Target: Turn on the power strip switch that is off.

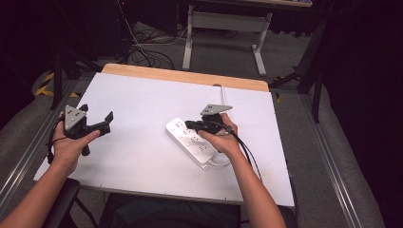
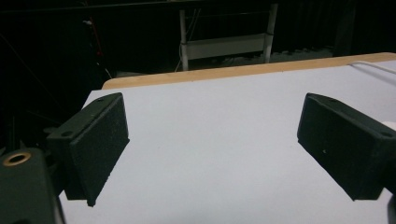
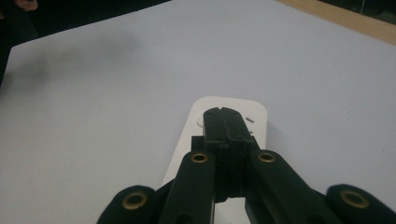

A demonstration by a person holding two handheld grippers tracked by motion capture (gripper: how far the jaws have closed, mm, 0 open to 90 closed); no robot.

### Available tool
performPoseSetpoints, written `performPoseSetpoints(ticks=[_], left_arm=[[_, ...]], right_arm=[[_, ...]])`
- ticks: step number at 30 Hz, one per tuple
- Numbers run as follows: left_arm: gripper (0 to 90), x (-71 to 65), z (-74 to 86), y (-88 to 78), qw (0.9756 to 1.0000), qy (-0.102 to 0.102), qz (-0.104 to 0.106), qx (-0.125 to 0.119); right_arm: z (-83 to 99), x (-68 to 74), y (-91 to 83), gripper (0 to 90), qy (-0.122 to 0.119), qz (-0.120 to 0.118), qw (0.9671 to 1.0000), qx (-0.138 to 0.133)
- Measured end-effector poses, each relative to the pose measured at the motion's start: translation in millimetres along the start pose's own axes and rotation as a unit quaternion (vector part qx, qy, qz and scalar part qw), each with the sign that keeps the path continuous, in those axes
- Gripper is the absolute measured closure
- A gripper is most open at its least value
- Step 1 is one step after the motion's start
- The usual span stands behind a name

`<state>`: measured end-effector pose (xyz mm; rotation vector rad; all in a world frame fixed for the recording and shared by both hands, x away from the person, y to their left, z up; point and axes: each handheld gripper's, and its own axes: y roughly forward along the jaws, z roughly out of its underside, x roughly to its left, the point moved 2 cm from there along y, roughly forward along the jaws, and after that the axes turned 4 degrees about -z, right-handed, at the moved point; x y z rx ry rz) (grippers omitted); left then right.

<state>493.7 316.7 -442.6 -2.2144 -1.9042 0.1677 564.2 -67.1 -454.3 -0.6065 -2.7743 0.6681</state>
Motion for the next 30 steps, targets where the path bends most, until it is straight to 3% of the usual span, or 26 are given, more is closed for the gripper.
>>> performPoseSetpoints(ticks=[9,17,30], left_arm=[[9.9,0.5,0.2,-0.3,1.0,-0.001,0.0,0.001],[9.9,0.8,0.4,-0.4,1.0,-0.001,0.0,0.002],[9.9,1.0,0.8,-1.1,1.0,-0.001,0.002,0.004]], right_arm=[[0.1,9.9,17.7,90.0,-0.005,-0.006,0.9995,0.03],[1.8,11.3,21.3,90.0,-0.002,-0.01,0.999,0.043],[8.6,12.8,31.4,90.0,0.01,0.007,0.9969,0.078]])
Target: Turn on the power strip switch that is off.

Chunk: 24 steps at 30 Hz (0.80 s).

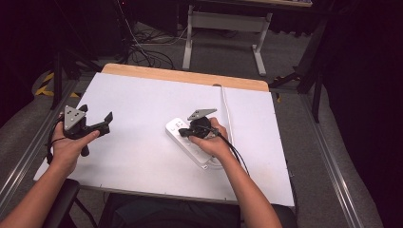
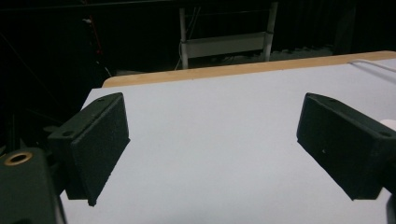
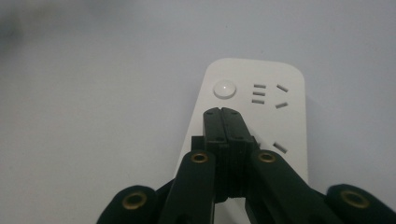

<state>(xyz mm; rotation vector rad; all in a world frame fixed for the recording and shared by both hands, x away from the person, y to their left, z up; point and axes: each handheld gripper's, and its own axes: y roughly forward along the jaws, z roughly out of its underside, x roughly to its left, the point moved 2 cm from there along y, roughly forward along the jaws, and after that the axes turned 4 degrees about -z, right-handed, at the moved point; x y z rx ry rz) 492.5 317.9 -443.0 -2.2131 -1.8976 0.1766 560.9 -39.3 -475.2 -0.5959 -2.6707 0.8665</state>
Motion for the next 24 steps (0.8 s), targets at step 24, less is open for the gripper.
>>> performPoseSetpoints(ticks=[24], left_arm=[[10.0,-0.6,0.4,0.3,1.0,0.002,-0.002,0.002]], right_arm=[[-1.2,4.4,4.1,90.0,0.008,0.038,0.9992,0.01]])
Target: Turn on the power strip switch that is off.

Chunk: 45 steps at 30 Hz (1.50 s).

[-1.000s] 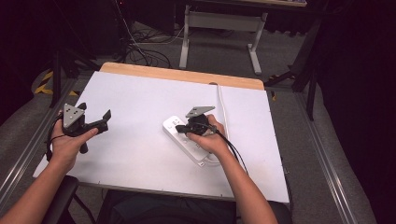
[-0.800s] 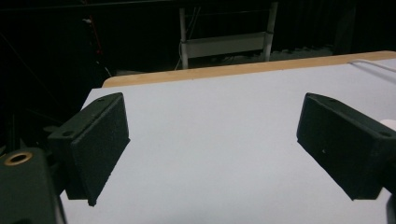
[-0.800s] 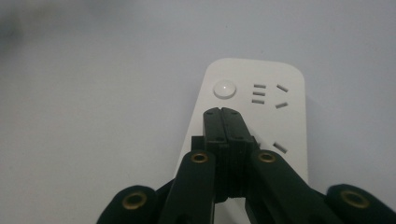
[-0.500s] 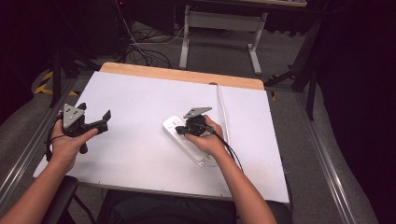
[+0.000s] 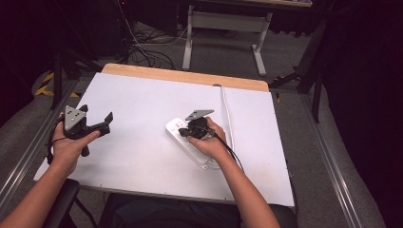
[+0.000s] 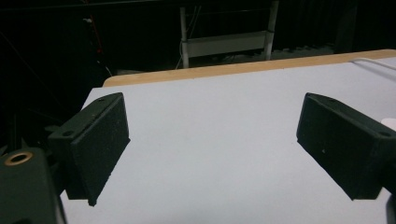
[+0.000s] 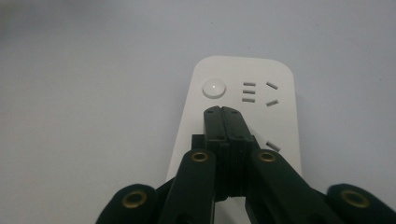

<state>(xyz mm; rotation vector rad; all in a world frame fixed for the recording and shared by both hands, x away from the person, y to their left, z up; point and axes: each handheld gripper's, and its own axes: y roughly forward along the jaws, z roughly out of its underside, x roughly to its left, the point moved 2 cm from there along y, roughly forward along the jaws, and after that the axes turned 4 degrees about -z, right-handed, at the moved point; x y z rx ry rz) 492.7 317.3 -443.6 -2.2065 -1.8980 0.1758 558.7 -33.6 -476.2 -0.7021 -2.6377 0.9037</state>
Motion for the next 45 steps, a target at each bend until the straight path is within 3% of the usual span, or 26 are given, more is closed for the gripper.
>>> performPoseSetpoints(ticks=[15,20,25,29,34,45], left_arm=[[10.0,-0.1,0.3,0.1,1.0,0.002,-0.001,0.001],[10.0,0.1,0.5,0.1,1.0,0.002,-0.002,0.001],[10.0,-0.3,0.5,0.2,1.0,0.002,-0.002,0.0],[10.0,0.0,0.9,0.2,1.0,0.001,-0.003,0.001],[10.0,-0.1,1.0,0.2,1.0,0.001,-0.004,0.002],[10.0,0.3,1.5,0.4,1.0,0.003,-0.004,0.006]], right_arm=[[0.3,2.8,0.3,90.0,0.013,0.012,0.9998,-0.002],[1.6,1.0,-0.5,90.0,0.04,-0.009,0.9992,0.0],[-0.6,7.6,1.4,90.0,0.006,0.018,0.9998,0.007],[-2.6,6.6,1.4,90.0,0.019,0.014,0.9996,0.015],[-5.1,8.3,2.2,90.0,0.018,0.017,0.9993,0.028],[-8.2,15.2,2.4,90.0,-0.01,0.037,0.9979,0.052]])
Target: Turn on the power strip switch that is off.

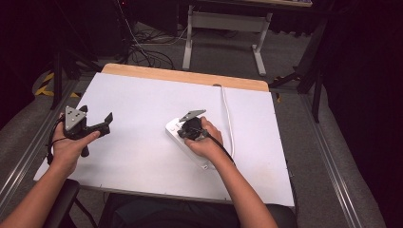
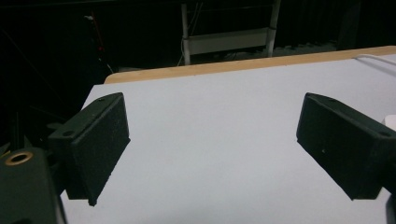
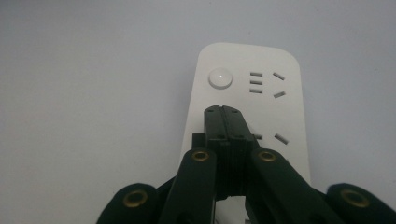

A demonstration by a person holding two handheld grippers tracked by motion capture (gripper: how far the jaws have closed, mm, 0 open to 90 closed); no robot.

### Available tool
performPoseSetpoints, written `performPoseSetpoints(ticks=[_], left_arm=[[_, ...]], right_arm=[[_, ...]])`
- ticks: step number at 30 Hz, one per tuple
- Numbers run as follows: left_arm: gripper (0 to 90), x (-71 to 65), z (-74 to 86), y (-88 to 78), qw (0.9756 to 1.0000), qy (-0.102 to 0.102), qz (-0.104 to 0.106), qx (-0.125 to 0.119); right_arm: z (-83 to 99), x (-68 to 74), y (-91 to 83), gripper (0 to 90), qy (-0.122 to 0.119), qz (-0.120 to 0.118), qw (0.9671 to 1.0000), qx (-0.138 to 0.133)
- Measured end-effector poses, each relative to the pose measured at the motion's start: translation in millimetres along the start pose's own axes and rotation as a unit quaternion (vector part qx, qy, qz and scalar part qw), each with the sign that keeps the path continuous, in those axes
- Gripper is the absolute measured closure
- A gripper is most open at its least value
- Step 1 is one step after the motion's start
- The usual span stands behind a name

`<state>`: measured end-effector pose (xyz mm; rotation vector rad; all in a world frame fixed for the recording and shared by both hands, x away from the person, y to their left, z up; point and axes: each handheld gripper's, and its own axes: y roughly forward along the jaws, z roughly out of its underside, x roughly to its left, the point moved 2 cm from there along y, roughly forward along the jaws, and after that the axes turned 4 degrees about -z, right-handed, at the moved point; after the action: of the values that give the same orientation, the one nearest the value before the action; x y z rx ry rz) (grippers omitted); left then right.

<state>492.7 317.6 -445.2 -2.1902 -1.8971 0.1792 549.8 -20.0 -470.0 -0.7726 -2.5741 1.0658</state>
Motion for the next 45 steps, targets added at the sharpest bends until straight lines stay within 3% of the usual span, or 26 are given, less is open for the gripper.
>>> performPoseSetpoints(ticks=[4,11,15,17,23,30,39,45], left_arm=[[10.0,-0.3,0.0,0.3,1.0,-0.001,-0.001,0.0],[10.1,-1.1,0.3,1.5,1.0,0.0,-0.001,0.002],[10.2,-1.2,0.4,1.2,1.0,-0.001,-0.001,0.002],[10.3,-0.9,0.6,1.0,1.0,-0.002,-0.001,0.002],[10.3,-0.5,0.6,1.2,1.0,-0.002,-0.002,0.002],[10.4,-1.6,0.5,2.4,1.0,0.001,0.001,0.004],[10.4,-0.7,0.1,1.4,1.0,0.0,0.002,0.005],[10.4,-0.6,-0.1,2.2,1.0,0.0,0.004,0.004]], right_arm=[[-0.2,2.5,-0.7,90.0,-0.009,0.008,0.9999,0.007],[-0.6,2.0,0.7,90.0,-0.005,-0.002,0.9999,0.01],[-3.2,7.5,1.2,90.0,-0.031,0.02,0.999,0.024],[-3.7,7.2,1.4,90.0,-0.021,0.017,0.9994,0.024],[-5.6,6.5,1.5,90.0,-0.026,0.016,0.999,0.032],[-7.9,1.8,1.7,90.0,-0.002,-0.002,0.9993,0.038],[-4.6,3.7,0.7,90.0,-0.005,0.006,0.9997,0.024],[-5.2,4.4,0.2,90.0,-0.004,0.012,0.9995,0.028]])
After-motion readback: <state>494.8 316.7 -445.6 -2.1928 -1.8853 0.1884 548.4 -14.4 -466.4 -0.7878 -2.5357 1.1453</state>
